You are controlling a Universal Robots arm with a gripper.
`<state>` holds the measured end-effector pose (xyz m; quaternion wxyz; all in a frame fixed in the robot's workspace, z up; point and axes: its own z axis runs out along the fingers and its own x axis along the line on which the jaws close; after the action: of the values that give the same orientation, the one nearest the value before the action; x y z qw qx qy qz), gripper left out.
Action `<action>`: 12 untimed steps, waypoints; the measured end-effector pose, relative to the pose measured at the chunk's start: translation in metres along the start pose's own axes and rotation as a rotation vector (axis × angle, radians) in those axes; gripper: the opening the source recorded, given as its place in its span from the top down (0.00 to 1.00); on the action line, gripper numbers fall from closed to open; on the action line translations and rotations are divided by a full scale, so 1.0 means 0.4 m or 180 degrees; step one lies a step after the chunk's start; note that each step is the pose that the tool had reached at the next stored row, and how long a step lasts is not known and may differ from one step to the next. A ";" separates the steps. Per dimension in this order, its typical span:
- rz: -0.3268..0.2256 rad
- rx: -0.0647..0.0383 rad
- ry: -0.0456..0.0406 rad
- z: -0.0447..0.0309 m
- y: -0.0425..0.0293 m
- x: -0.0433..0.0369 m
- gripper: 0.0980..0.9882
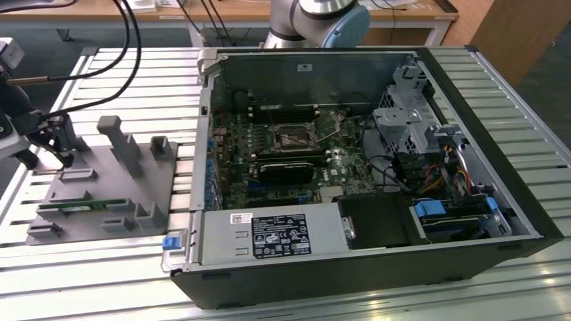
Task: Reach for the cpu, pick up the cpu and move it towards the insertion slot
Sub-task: 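Pick up the cpu and move it towards the insertion slot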
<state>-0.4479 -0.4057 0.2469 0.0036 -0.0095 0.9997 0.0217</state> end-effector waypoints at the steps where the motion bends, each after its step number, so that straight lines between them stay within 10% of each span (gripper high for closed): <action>1: 0.0000 0.0000 0.0000 -0.001 0.000 0.000 0.50; 12: 0.0000 0.0000 0.0000 -0.015 0.003 0.000 0.50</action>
<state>-0.4479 -0.4048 0.2531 0.0035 -0.0095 0.9997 0.0216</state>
